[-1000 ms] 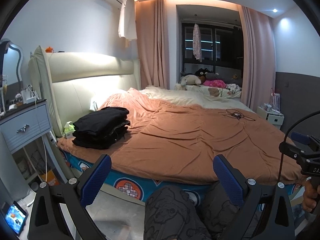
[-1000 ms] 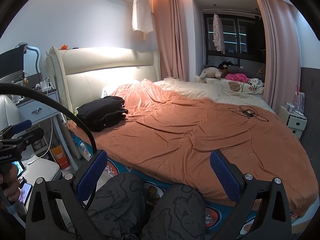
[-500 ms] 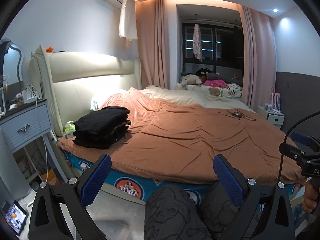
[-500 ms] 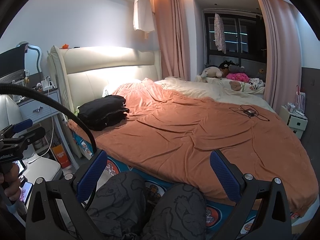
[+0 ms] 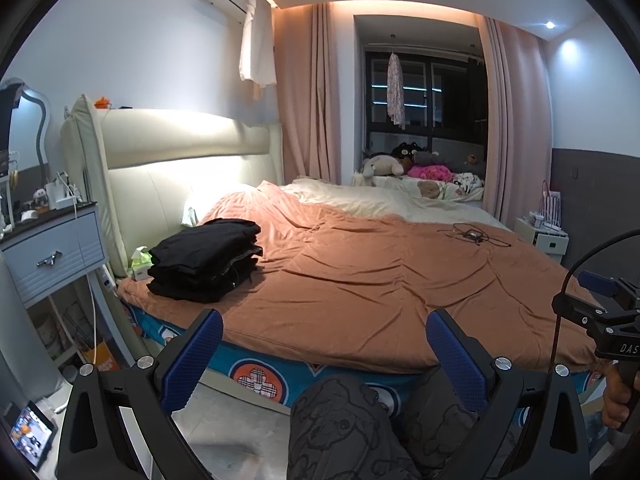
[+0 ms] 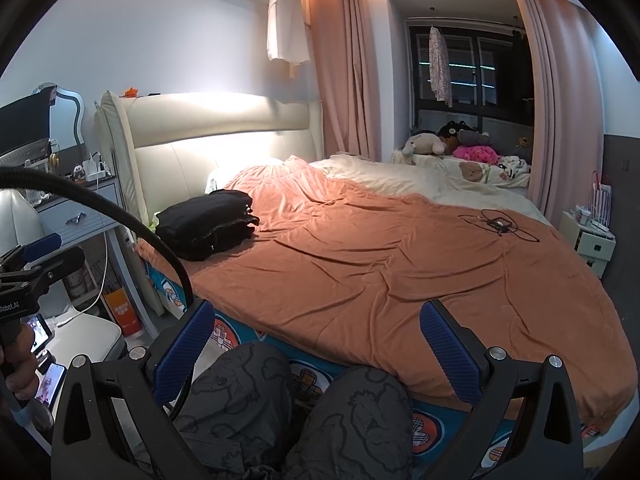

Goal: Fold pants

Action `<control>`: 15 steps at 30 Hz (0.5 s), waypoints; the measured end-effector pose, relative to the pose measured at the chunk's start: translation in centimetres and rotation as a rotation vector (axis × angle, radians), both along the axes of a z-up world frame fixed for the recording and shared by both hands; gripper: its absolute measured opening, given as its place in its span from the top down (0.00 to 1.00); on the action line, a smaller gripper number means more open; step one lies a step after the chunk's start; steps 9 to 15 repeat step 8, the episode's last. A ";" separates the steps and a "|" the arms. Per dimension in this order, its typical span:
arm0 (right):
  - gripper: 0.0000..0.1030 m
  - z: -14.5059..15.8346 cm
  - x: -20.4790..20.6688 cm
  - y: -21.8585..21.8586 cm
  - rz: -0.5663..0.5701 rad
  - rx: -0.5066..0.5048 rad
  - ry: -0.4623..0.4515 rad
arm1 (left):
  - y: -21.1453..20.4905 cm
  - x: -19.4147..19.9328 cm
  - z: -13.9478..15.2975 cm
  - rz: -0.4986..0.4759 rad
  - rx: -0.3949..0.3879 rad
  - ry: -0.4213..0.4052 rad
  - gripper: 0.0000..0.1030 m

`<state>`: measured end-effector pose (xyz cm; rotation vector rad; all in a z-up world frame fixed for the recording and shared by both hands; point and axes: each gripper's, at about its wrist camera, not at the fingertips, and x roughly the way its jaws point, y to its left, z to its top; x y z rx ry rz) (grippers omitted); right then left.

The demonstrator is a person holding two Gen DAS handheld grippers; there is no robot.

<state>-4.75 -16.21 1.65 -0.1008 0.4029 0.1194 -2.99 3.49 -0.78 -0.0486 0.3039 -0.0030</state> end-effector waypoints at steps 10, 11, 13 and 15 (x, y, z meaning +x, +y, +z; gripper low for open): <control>0.00 0.0 0.0 0.1 -0.007 -0.004 0.001 | -0.1 -0.1 0.2 -0.004 0.008 0.000 0.00; 0.00 0.0 0.0 0.1 -0.007 -0.004 0.001 | -0.1 -0.1 0.2 -0.004 0.008 0.000 0.00; 0.00 0.0 0.0 0.1 -0.007 -0.004 0.001 | -0.1 -0.1 0.2 -0.004 0.008 0.000 0.00; 0.00 0.0 0.0 0.1 -0.007 -0.004 0.001 | -0.1 -0.1 0.2 -0.004 0.008 0.000 0.00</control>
